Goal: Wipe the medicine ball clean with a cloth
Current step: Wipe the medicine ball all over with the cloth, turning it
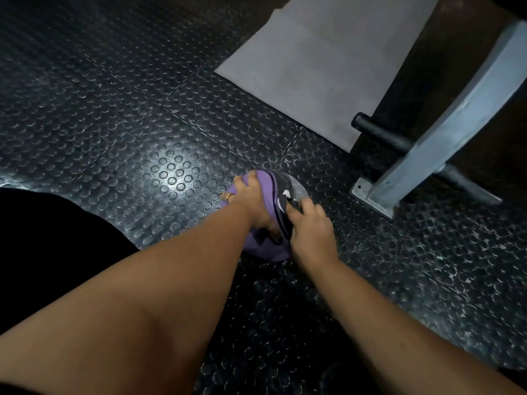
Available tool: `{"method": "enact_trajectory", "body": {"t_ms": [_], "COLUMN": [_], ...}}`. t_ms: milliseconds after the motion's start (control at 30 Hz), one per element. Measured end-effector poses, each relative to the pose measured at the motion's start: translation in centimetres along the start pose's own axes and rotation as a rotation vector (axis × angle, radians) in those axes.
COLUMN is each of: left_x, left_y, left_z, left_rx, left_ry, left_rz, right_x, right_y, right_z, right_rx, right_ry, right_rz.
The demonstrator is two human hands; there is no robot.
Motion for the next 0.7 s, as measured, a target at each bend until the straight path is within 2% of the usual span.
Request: {"method": "enact_trajectory", "body": {"t_ms": [200,433,567,700], "left_x": [0.1,-0.3,-0.2,-0.6], "left_y": [0.1,-0.2,0.2,-0.3], "left_z": [0.0,-0.5,-1.0,-0.2], "left_rx": [-0.02,-0.02,-0.018,-0.058], "left_ry": [-0.019,-0.001,-0.039,0.021], "left_rz": [0.005,0.025,0.005,0.016], "right_x": [-0.4,0.4,0.1,-0.5], "right_y": [-4.2,1.7,1.1,-0.7], "right_z": [1.2,0.1,-0.4,0.3], "right_rx": [-0.002,0.008,0.019,-0.014], "right_ry": [0.088,-0.037,-0.015,0.027], "right_rz": [0.083,0.041,0.012,0.041]}}
Point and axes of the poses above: each hand's wrist, its own y-axis away from the middle knuckle, its own x-axis out of the palm, z = x × y, the point moved 7 cm from there along -y, towards the middle knuckle, and after that the axes turned 5 degrees about -z, right-handed, at the moved point
